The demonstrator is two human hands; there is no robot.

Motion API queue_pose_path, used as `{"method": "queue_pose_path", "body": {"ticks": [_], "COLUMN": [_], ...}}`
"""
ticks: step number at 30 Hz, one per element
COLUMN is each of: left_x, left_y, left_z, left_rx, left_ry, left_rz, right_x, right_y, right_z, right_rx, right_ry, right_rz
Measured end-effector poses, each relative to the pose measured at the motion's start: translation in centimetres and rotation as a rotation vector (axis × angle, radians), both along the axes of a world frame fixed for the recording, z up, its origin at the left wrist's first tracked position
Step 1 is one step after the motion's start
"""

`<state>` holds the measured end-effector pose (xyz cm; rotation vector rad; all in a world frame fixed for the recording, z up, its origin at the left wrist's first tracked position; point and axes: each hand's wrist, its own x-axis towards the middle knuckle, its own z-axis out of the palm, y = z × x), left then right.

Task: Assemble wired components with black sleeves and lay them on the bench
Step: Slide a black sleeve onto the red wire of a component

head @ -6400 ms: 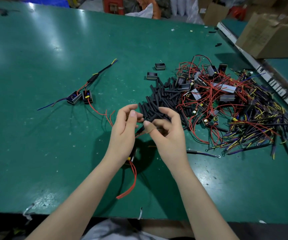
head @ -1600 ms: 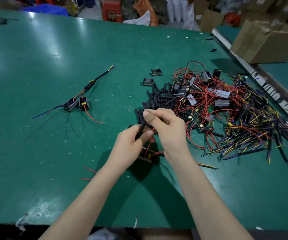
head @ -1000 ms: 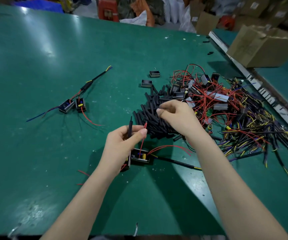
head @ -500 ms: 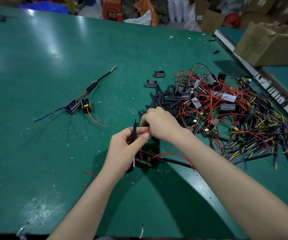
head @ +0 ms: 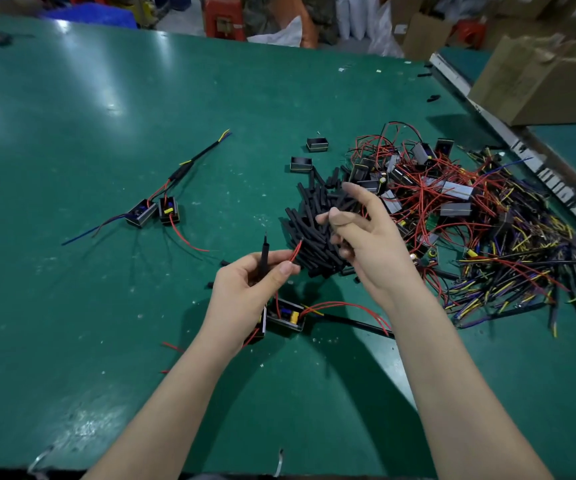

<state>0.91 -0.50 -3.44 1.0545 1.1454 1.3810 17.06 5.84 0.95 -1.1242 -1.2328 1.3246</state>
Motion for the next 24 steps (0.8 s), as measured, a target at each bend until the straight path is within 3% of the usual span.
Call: {"method": "queue_pose_path", "body": {"ticks": [14,24], "left_x": [0.1,0.0], "left_y": [-0.1,0.1], "left_z": [-0.2,-0.8], "left_rx": [0.018,-0.008], "left_ry": [0.035,0.079], "left_rz": [-0.027,0.009], "right_x": [-1.8,-1.5], "right_y": [-1.7,-2.0], "right_z": [-0.9,-1.2], "right_rx": [0.179,0.165], "right_ry": [0.037,0.027], "right_rz": [-0.075,-0.089]}}
